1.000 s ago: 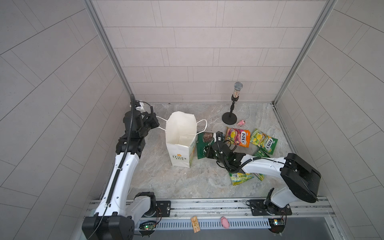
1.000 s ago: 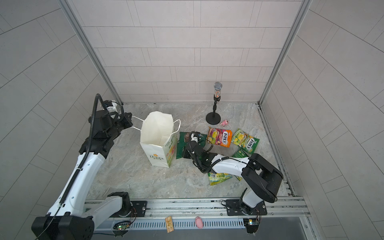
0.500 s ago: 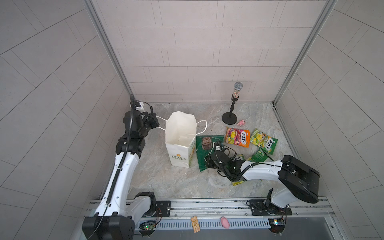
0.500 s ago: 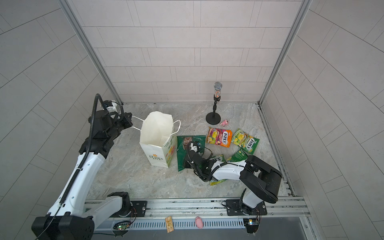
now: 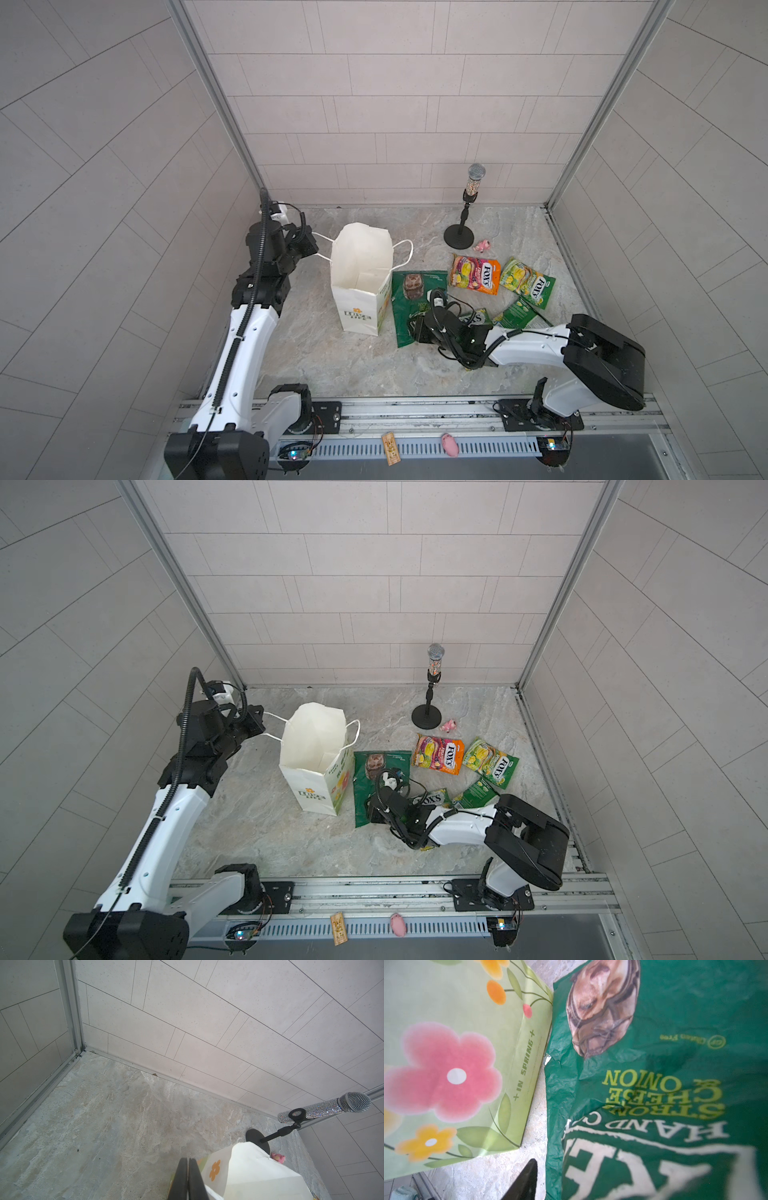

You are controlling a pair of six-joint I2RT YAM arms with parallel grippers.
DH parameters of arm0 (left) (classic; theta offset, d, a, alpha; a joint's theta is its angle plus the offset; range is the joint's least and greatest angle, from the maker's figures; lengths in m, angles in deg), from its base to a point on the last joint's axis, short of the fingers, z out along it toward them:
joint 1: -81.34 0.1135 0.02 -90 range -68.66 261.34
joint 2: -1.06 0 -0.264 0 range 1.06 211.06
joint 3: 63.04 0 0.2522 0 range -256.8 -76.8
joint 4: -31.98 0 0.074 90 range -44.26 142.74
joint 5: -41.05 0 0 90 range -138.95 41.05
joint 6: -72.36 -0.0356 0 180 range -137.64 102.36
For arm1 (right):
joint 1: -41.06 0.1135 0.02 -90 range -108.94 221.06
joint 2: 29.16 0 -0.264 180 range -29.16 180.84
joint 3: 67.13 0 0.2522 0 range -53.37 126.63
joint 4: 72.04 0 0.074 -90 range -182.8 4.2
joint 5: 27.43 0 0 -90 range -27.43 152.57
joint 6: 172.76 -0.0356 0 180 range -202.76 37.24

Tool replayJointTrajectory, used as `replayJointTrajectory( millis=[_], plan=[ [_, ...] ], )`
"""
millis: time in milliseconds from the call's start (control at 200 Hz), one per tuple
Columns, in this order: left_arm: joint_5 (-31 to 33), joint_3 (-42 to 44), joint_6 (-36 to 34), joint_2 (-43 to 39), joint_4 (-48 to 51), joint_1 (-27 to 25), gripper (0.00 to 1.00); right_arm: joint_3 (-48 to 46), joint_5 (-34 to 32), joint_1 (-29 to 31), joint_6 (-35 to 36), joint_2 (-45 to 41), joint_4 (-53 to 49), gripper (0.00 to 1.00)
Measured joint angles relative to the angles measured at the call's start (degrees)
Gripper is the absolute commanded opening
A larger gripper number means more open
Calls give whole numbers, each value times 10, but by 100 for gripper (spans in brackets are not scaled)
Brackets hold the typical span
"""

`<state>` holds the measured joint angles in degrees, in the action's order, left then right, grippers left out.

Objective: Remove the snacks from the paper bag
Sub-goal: 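Open the right gripper to release the crisps bag on the table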

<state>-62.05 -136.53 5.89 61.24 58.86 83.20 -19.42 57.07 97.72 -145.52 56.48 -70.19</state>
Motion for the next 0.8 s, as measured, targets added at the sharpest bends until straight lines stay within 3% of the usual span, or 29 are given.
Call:
replayJointTrajectory(
  millis=[295, 485, 535, 670, 801],
  plan=[
    [0, 0, 0, 0, 0, 0, 0, -20, 18, 11, -6, -85, -71, 65],
    [0, 0, 0, 0, 0, 4, 3, -43, -23, 11, 12, -196, -163, 68],
    [0, 0, 0, 0, 0, 4, 14, -52, -44, 11, 20, -231, -189, 68],
    [-5, 0, -1, 0, 1, 4, 60, -80, -118, 10, 40, -326, -252, 68],
    [-12, -1, -4, 0, 3, 4, 83, -89, -186, -1, 65, -400, -314, 69]
  ],
)
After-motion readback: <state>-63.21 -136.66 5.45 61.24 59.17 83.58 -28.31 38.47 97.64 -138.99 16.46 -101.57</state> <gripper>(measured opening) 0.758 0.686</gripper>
